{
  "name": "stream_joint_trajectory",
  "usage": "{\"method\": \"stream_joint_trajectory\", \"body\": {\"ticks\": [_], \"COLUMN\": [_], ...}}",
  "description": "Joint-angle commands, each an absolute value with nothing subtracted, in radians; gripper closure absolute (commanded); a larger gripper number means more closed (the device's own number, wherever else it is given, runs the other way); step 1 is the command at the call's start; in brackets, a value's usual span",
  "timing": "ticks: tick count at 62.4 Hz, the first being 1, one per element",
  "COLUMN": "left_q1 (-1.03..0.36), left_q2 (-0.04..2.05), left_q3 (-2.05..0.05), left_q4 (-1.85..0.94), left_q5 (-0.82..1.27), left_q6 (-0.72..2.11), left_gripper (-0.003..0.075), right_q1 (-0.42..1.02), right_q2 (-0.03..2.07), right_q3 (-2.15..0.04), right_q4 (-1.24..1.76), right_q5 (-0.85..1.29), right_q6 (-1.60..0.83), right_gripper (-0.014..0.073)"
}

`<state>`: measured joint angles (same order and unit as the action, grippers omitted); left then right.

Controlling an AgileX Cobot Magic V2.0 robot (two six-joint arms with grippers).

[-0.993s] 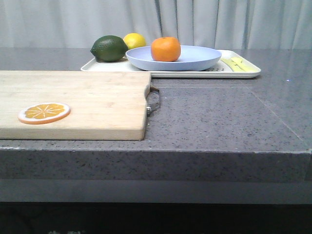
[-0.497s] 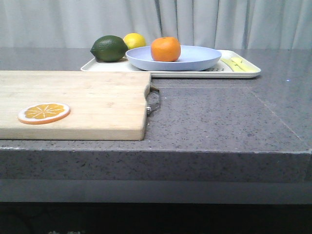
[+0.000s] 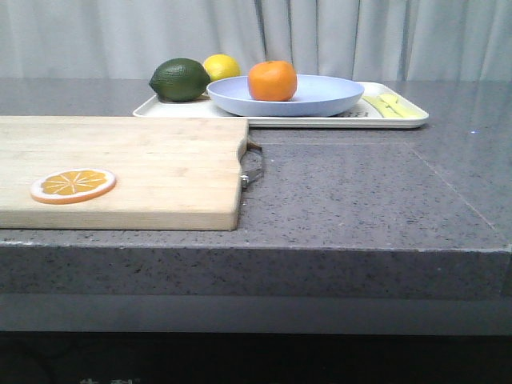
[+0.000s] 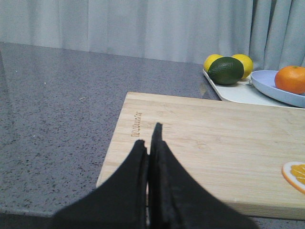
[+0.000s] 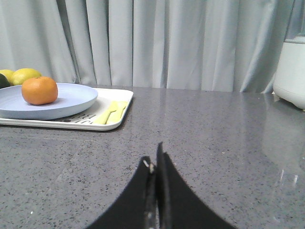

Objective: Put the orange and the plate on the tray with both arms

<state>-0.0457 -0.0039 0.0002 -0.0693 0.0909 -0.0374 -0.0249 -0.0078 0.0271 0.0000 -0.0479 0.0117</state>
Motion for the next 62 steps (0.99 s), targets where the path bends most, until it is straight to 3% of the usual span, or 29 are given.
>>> {"method": "stream_joint_trajectory", "body": {"ticks": [1, 62], "left_q1": [-0.043, -0.043], "left_q2": [-0.024, -0.024], "left_q3": [0.006, 0.006], "left_q4": [-0.07, -0.07], "left_q5": [0.007, 0.007], "left_q6": [-0.047, -0.047], "left_gripper": [0.0738, 0.0738], "right_q1": [-0.029, -0.029], "right_q2": [-0.032, -0.032], "right_q3": [0.023, 0.023], "right_q4": [-0.016, -0.016], "right_q5": [-0.136, -0.093], "right_q6": [0.01, 0.009], "right_gripper": [0.0662, 0.0662]}}
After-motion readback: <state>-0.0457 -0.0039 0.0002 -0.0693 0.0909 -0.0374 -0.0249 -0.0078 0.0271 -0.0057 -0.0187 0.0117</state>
